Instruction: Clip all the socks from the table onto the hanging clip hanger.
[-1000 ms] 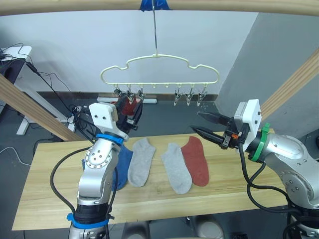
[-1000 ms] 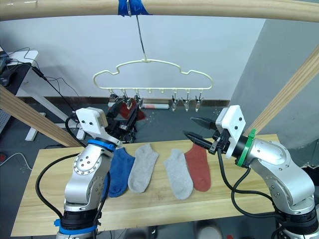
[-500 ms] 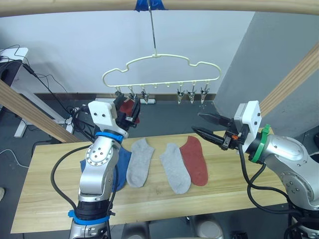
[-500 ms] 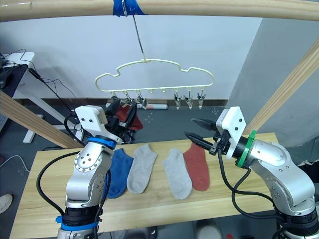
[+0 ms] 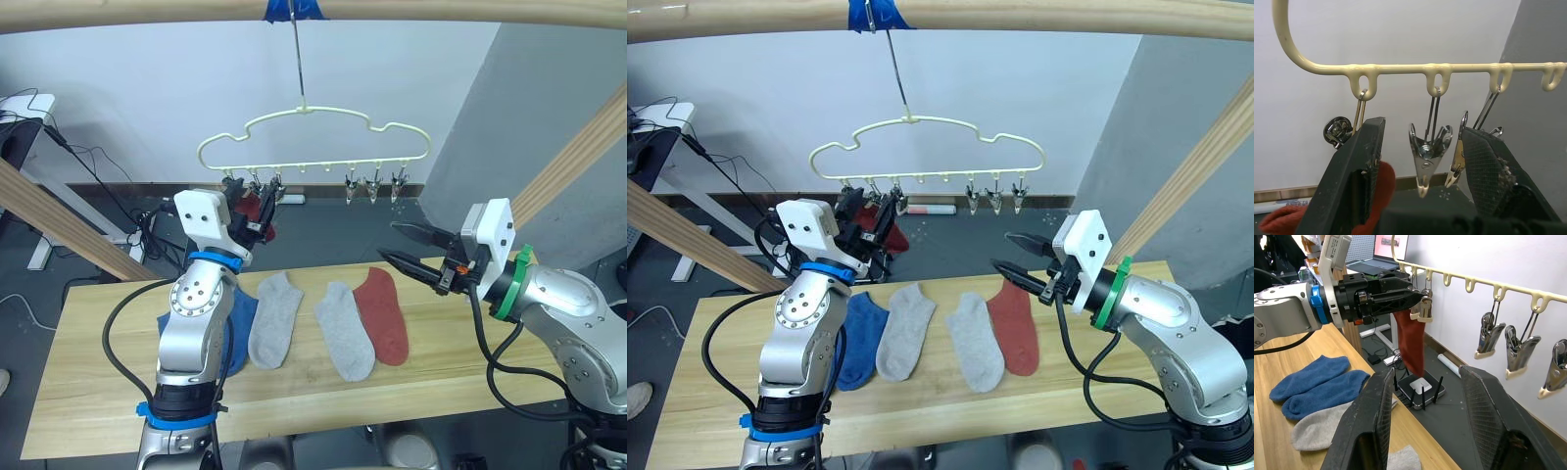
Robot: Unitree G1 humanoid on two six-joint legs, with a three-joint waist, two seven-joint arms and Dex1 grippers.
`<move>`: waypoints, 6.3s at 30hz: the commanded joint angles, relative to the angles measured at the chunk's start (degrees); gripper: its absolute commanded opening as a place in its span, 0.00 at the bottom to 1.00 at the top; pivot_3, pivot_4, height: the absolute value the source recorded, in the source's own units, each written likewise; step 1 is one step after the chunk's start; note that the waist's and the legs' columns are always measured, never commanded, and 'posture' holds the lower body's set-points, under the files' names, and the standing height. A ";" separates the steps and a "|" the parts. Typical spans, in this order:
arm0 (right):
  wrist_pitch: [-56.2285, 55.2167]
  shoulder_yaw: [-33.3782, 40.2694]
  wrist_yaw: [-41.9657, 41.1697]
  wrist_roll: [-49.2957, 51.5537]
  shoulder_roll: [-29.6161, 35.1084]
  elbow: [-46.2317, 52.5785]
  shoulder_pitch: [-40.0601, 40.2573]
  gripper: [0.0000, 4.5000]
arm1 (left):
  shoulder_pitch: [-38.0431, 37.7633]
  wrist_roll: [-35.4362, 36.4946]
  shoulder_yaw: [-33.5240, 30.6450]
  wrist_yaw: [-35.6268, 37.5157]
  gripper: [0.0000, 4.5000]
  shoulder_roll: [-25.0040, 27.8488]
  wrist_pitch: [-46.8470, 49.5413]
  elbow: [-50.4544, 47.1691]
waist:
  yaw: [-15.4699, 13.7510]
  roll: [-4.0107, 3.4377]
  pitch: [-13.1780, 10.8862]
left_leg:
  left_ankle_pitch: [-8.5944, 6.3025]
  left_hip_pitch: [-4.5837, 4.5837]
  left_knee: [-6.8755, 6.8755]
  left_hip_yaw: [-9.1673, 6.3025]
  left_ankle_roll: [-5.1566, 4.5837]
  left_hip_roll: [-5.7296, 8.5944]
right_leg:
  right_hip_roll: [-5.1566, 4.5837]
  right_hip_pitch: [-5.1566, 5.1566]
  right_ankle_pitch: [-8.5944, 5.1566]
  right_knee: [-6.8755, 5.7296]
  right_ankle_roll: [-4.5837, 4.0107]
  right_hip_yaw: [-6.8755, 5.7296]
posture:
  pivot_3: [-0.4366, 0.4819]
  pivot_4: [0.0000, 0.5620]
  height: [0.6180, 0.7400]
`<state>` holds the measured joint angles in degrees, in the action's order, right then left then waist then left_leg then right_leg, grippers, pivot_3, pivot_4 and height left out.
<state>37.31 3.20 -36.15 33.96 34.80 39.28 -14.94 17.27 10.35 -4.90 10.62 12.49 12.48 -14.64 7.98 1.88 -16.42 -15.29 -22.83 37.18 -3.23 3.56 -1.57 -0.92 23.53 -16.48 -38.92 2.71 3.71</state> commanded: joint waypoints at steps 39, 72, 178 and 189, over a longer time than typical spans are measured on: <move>-1.81 -0.35 1.38 0.26 0.06 2.88 1.08 0.49 | -3.87 3.16 -0.75 3.63 0.60 -0.58 -3.55 -5.28 | 0.00 0.00 0.00 | 0.00 0.00 0.01 0.01 0.00 0.00 | 0.00 0.00 0.00 -0.01 0.00 0.01 | 0.19 0.53 1.00; -2.57 -0.79 1.16 0.42 0.17 2.96 1.85 0.49 | -3.66 0.65 -0.28 1.48 0.43 0.83 -0.52 -4.07 | 0.00 0.00 0.00 | 0.00 0.01 0.01 0.00 0.00 0.00 | 0.00 0.00 0.00 -0.02 0.00 0.01 | 0.20 0.54 1.00; -16.79 -25.81 16.16 -36.72 -26.09 -32.39 -3.93 0.00 | -0.65 6.62 -1.70 6.20 0.00 2.75 3.94 -8.17 | 0.24 -0.06 -0.04 | 0.01 0.05 -0.01 -0.01 0.01 -0.09 | 0.08 0.03 0.02 -0.07 0.03 0.03 | 0.25 0.55 1.00; -22.79 -28.74 14.01 -38.66 -30.31 -36.23 -10.15 0.00 | 1.53 15.20 -3.82 5.47 0.00 2.71 14.14 -13.29 | -0.14 -0.06 -0.09 | 0.01 -0.05 0.01 -0.06 0.01 -0.09 | -0.14 0.03 0.02 0.00 0.03 -0.02 | 0.26 0.56 1.00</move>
<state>16.21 -25.01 -21.50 -4.56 5.31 2.33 -24.24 17.06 22.79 -7.90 16.33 15.45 25.83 -23.10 7.84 1.81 -16.51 -15.29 -22.87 37.19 -3.30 3.57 -1.66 -1.06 23.56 -16.46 -38.92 2.74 3.69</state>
